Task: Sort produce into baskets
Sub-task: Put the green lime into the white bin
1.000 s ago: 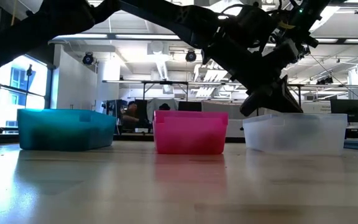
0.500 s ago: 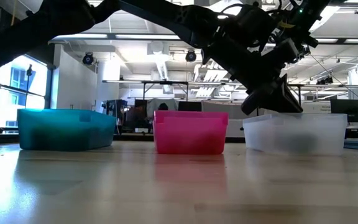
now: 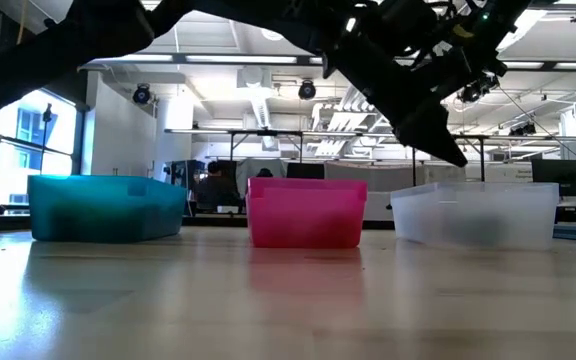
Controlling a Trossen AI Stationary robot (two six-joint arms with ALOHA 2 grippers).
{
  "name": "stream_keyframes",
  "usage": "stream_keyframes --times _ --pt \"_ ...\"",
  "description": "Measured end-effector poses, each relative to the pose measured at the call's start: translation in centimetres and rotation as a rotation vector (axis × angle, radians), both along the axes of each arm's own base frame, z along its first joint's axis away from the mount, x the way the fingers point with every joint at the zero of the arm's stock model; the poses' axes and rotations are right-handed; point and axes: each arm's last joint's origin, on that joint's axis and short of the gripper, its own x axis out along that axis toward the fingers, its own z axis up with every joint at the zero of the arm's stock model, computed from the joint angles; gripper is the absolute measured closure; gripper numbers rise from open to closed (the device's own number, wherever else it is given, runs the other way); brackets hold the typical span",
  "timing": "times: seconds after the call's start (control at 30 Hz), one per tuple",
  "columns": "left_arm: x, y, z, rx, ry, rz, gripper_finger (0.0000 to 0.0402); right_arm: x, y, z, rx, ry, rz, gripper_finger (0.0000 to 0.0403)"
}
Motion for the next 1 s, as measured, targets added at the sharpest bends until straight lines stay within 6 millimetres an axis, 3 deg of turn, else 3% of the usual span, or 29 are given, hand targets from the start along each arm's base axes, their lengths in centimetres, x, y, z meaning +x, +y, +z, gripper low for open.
stream_keyframes --times 0.2,0.43,0.53,0.7,1.0 --pt "-0.2 1.5 1.3 -0.207 -0.053 0.165 0.0401 0.1 -0.1 -0.4 -0.045 -0.005 0.031 0.0397" --pt "0.3 1.9 1.0 -0.291 -0.113 0.228 0.0401 -0.2 0.5 -5.7 -0.043 -0.098 0.106 0.0402" --pt "0.9 2.6 0.9 -0.339 -0.192 0.263 0.0401 -1.0 1.2 -7.0 -0.063 -0.163 0.080 0.0402" --pt "1.6 3.9 -0.2 -0.443 -0.274 0.327 0.0401 -2.9 2.8 -6.6 -0.131 -0.292 0.044 0.0402" --pt "2.6 4.2 -1.9 -0.562 -0.347 0.368 0.0401 -5.8 5.0 -4.9 -0.245 -0.392 0.000 0.0403"
